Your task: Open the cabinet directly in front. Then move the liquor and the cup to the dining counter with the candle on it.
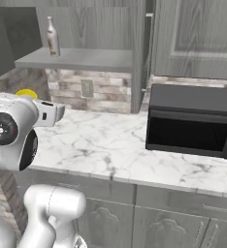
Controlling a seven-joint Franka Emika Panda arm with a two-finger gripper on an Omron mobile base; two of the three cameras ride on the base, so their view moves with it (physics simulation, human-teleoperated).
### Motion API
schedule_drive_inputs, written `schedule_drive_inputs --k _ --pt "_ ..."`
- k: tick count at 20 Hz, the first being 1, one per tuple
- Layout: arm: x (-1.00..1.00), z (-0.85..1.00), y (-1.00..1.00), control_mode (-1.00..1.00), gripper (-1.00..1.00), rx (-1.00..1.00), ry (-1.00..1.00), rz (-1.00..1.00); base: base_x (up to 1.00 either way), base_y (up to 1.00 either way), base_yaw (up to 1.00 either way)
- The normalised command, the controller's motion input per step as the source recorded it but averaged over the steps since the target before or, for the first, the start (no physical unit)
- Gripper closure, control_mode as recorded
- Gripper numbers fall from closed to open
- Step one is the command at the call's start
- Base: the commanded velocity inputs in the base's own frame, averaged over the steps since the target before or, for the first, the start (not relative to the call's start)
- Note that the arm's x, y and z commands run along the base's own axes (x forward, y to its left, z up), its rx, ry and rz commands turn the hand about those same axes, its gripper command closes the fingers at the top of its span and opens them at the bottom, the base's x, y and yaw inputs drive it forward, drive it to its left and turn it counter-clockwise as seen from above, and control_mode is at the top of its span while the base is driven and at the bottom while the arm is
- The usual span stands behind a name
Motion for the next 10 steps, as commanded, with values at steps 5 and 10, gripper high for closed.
schedule_drive_inputs --k 5,10 --pt "0.0 0.0 0.0 1.0 1.0 0.0 0.0 0.0 -0.7 0.26 -0.2" --pt "0.0 0.0 0.0 1.0 1.0 0.0 0.0 0.0 -0.21 0.08 -0.87"
